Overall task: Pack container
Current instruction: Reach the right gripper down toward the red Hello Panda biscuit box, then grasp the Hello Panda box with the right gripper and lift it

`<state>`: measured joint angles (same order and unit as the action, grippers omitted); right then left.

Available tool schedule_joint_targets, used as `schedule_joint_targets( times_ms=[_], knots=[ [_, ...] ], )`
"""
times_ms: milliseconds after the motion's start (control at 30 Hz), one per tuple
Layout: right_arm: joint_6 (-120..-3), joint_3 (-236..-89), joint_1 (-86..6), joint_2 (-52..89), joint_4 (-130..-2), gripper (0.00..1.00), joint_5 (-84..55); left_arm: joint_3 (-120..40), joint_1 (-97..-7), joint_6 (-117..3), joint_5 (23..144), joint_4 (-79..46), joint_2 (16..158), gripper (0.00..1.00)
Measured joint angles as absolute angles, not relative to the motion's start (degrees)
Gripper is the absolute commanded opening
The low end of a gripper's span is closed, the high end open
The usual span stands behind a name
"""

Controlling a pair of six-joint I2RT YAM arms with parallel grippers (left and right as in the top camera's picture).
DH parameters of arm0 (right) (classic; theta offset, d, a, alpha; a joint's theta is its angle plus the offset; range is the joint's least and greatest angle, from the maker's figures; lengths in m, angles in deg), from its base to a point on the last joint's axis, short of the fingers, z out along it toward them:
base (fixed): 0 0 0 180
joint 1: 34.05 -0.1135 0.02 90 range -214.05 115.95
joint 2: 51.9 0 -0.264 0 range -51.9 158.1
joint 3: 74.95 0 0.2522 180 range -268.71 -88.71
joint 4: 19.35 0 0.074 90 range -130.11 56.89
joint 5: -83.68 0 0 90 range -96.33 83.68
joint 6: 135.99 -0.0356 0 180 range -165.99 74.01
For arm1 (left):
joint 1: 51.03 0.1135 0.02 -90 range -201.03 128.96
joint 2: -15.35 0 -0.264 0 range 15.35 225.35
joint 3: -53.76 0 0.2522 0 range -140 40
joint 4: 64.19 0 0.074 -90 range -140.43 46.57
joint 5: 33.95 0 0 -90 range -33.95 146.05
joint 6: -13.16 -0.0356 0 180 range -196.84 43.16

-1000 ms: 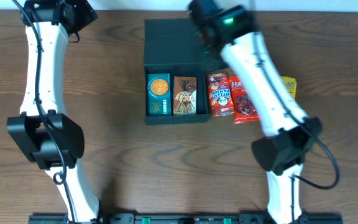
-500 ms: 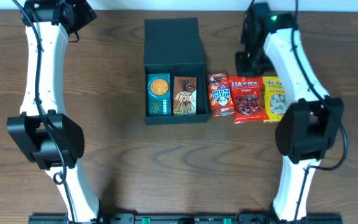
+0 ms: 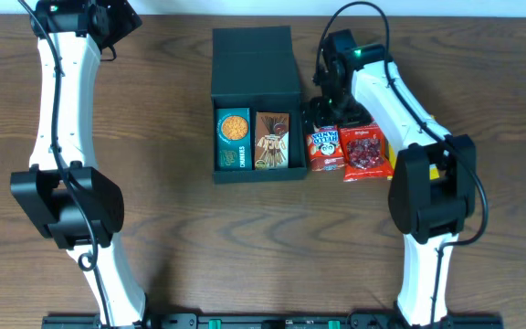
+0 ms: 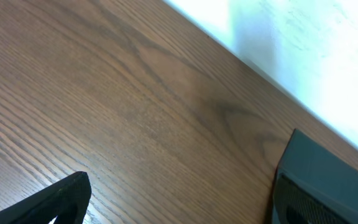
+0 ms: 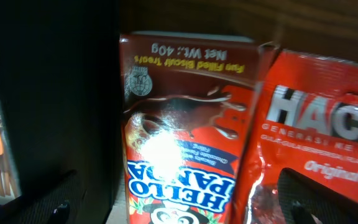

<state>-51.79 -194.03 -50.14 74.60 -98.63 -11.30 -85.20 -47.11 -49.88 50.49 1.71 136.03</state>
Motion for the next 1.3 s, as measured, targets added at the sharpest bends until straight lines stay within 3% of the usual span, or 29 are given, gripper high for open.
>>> schedule_joint_targets(
  times_ms=[333,500,633,1000,1300],
  knots=[
    [-51.79,-189.92,-51.76,74.6,-94.06,0.99,-7.45,-85.2,-47.11,-49.88,50.47,1.74,136.03,0.95],
    [-51.66,-187.34,-51.98,74.6,-91.86,0.84,-7.19,-85.2,-47.11,-49.88,50.49,1.74,136.03,0.95],
    [-51.53,-186.53,-51.98,74.6,-91.64,0.66,-7.25,-85.2,-47.11,-49.88,50.47,1.74,136.03,0.95],
    [-51.79,-188.21,-51.98,74.49,-93.95,0.6,-7.34,-85.2,-47.11,-49.88,50.47,1.74,136.03,0.95],
    [-51.79,-202.09,-51.98,74.49,-100.75,0.59,-7.14,-85.2,-47.11,-49.88,50.47,1.8,136.03,0.95]
  ],
)
